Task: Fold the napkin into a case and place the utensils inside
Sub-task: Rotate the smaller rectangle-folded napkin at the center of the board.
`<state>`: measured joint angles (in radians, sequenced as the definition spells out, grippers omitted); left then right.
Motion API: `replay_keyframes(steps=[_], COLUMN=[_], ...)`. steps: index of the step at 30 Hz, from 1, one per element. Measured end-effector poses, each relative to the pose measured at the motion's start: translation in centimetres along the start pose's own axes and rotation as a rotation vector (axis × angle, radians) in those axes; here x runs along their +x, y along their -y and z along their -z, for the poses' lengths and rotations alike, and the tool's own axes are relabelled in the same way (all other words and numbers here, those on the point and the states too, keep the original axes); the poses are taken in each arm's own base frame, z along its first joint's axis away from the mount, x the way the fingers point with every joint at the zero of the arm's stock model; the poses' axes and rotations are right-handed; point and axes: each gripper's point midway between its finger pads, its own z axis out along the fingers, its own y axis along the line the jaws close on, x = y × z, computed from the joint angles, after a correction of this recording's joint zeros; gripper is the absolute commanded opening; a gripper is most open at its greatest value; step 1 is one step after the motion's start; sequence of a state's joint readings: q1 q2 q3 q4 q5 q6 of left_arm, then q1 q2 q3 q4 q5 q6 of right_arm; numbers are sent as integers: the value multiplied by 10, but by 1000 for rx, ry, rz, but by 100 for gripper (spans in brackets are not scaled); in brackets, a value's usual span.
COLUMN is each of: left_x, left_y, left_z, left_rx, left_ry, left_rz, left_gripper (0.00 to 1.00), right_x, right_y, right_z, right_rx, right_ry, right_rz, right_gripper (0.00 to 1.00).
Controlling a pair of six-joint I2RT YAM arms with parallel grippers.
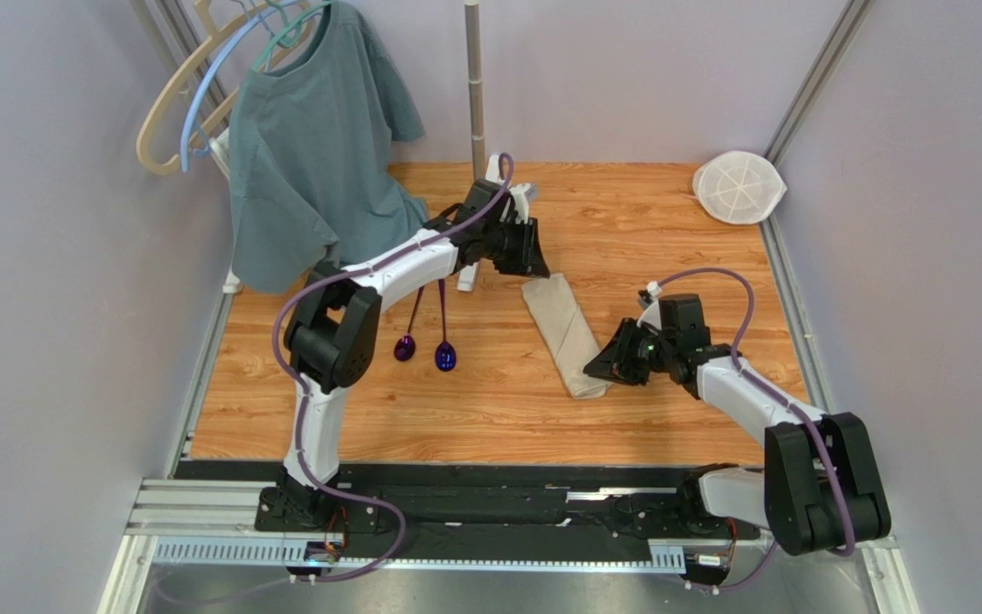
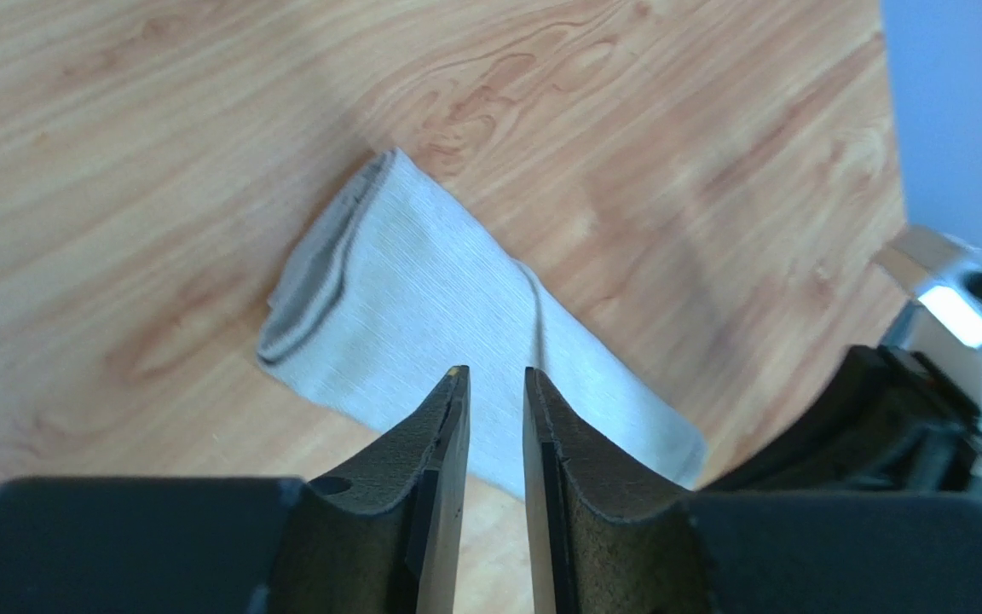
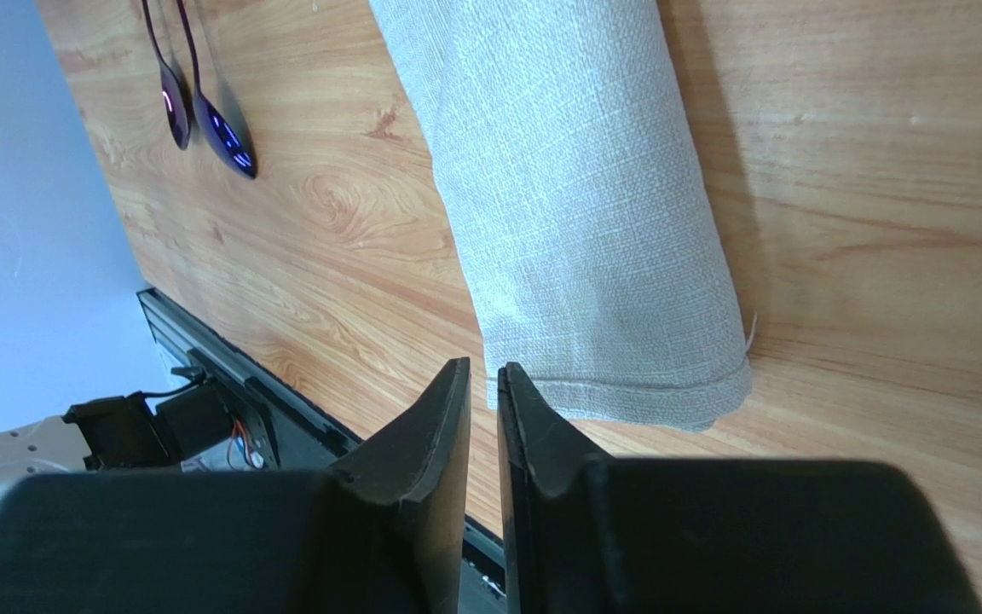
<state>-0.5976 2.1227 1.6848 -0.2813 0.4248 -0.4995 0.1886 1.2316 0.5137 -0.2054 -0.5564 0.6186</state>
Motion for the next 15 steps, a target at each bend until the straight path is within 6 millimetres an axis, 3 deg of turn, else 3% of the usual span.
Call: replay_keyframes(steps=[3, 6, 12, 15], left_x=[1, 13, 38, 27], left_y=[6, -5, -54, -54], left_z=[10, 4, -42, -50], left_rx=[11, -14, -97, -73], left_ry=[18, -2, -99, -93], left_rz=[28, 59, 123, 124], left_gripper=[25, 26, 25, 26], right_x=[7, 19, 50, 47], right_y=[2, 12, 36, 34], right_z=[-3, -8, -17, -20], right_rx=[-7, -6, 5, -10], right_ry=[-33, -64, -131, -124], right_rz=[-8, -25, -96, -95], right_gripper=[16, 15, 14, 14])
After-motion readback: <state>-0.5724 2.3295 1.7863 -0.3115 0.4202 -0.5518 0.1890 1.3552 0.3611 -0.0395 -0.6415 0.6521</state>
